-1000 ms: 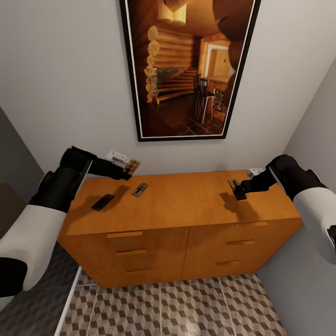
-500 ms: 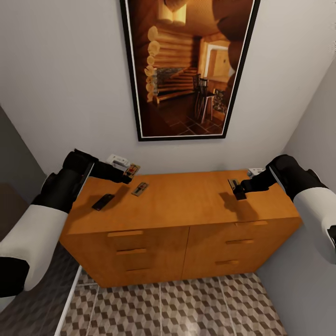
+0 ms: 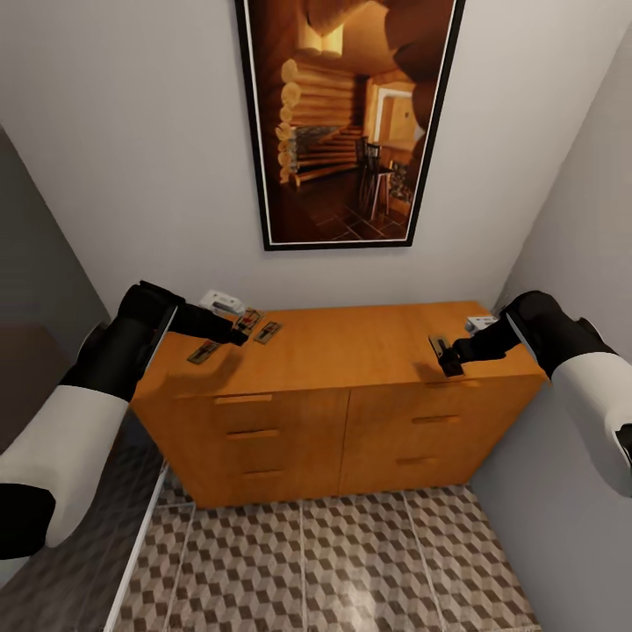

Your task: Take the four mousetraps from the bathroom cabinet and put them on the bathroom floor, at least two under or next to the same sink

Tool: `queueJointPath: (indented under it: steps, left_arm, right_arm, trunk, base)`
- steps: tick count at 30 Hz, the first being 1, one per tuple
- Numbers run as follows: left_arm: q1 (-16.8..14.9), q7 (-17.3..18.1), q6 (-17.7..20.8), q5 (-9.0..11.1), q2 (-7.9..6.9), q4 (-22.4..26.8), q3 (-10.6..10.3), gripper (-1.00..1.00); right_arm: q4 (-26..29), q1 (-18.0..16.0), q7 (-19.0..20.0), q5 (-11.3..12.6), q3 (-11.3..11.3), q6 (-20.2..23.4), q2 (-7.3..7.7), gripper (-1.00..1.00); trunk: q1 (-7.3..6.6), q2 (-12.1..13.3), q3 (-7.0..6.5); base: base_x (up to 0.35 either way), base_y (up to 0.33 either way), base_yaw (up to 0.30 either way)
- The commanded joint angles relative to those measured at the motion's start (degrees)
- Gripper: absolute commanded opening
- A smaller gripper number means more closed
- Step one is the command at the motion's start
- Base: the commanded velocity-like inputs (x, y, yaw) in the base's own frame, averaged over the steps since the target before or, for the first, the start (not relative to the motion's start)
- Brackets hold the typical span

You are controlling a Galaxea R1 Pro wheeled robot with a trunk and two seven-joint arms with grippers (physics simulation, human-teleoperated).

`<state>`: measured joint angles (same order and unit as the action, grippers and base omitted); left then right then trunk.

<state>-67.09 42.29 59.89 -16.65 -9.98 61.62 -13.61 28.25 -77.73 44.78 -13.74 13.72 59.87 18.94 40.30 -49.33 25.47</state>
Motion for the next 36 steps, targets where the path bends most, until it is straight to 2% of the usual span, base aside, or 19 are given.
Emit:
queueJointPath:
  steps: [1, 10, 19, 30, 36]
  left_arm:
    - [-0.1, 0.5, 0.1, -0.7, -0.04, 0.1, -0.1, -1.00]
    - [0.0, 0.5, 0.1, -0.7, -0.04, -0.3, -0.1, -1.00]
    - [0.3, 0.5, 0.1, -0.7, 0.02, -0.8, -0.1, -1.00]
    - [4.3, 0.3, 0.1, -0.4, 1.00, -2.7, -0.1, -1.00]
    - [7.2, 0.0, -0.1, -0.2, 2.87, -6.8, 0.0, -1.00]
  right_arm:
    - [0.1, 0.0, 0.5, -0.4, 0.2, 0.1, 0.05, -1.00]
    - [3.3, 0.0, 0.9, 0.0, 0.2, 0.1, -0.03, -1.00]
    - [3.8, 0.0, 0.9, 0.2, 0.2, 0.1, -0.43, -1.00]
    - [0.9, 0.0, 0.8, 0.1, 0.3, 0.1, -0.81, -1.00]
    - [0.7, 1.2, 0.7, 0.0, 0.3, 0.1, -0.80, -1.00]
  trunk:
    - [-0.03, -0.1, 0.07]
    - [-0.03, -0.1, 0.07]
    - [-0.03, -0.1, 0.07]
    - [-0.03, -0.1, 0.07]
    - [-0.03, -0.1, 0.07]
  base:
    - [-0.337, -0.064, 0.000]
    - [-0.337, -0.083, 0.000]
    - [-0.337, -0.101, 0.000]
    - [-0.337, -0.120, 0.000]
    - [-0.337, -0.124, 0.000]
